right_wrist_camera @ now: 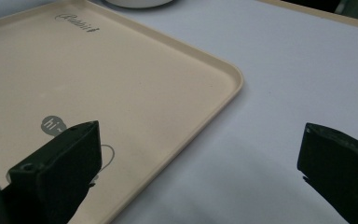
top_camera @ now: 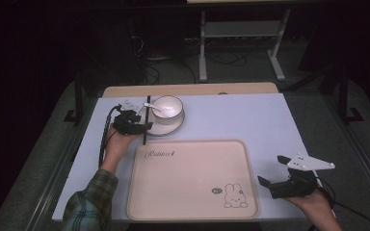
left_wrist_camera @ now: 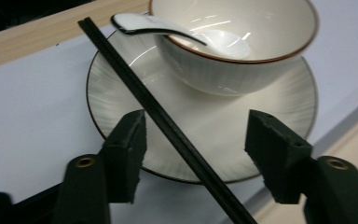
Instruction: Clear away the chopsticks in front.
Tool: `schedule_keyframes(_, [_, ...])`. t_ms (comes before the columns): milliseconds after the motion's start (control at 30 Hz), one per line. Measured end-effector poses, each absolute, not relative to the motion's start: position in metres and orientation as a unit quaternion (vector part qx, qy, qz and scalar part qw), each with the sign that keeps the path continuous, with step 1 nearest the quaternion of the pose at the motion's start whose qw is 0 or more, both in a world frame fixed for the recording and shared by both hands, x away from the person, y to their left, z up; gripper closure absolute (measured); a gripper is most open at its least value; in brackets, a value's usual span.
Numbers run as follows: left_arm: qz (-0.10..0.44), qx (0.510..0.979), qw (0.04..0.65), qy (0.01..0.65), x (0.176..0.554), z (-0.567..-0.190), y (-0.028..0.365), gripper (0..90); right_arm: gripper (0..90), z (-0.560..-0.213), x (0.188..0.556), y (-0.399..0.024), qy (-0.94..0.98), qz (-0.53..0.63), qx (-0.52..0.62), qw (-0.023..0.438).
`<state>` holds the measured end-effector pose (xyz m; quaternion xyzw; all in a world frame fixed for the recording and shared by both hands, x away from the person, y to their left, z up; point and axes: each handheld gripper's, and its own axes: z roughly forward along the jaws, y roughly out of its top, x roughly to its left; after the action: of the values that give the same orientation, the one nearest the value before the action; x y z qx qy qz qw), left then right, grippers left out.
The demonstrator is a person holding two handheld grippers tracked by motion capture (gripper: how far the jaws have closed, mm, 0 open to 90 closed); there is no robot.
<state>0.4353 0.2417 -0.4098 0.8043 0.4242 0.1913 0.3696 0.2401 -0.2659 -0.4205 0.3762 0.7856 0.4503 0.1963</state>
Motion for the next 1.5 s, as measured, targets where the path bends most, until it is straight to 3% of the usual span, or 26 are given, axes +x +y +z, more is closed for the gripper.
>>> schedule_keyframes(200, [0.183, 0.806, 0.355, 0.437, 0.446, -0.417, 0.243, 55.2, 0.0, -0.420, 0.239, -0.267, 0.783, 0.454, 0.378, 0.195])
schedule_keyframes(367, [0.180, 0.809, 0.347, 0.439, 0.450, -0.423, 0.242, 62.1, 0.0, -0.420, 0.239, -0.267, 0.783, 0.455, 0.378, 0.195])
schedule_keyframes(1500, [0.191, 0.804, 0.331, 0.454, 0.479, -0.422, 0.233, 79.8, 0.0, -0.420, 0.239, -0.270, 0.778, 0.459, 0.383, 0.193])
